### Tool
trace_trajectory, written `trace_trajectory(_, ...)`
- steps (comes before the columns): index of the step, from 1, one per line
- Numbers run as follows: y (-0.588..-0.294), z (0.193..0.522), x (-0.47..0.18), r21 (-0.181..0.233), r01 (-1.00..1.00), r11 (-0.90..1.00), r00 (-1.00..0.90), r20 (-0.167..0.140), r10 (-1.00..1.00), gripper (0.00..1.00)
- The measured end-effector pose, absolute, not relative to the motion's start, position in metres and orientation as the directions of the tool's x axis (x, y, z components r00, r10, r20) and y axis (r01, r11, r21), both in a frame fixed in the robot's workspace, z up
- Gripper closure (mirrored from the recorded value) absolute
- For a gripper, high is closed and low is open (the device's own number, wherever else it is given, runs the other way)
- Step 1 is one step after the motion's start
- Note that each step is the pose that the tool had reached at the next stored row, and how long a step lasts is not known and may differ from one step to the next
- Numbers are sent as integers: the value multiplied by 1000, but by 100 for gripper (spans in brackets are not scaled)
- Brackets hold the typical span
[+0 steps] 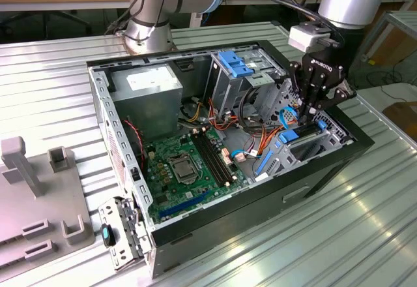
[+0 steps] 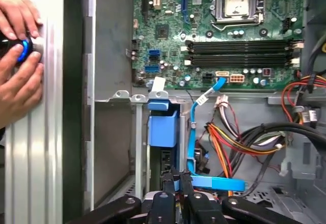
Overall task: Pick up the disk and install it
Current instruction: 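Insert the second disk wire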
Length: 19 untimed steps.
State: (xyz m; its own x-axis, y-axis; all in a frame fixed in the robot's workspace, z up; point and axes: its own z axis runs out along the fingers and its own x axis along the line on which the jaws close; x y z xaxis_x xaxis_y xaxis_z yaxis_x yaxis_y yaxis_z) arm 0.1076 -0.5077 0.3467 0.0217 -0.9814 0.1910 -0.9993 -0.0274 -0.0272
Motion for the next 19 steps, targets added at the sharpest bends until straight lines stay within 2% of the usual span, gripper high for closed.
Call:
trace_trajectory(3, -511, 347, 107, -29, -999, -26, 22, 131, -991, 84)
trace_trajectory(4, -511, 347, 107, -30, -999, -26, 22, 119, -993, 84)
trace_trajectory(19, -516, 357, 107, -40, -999, -26, 21, 116, -993, 84)
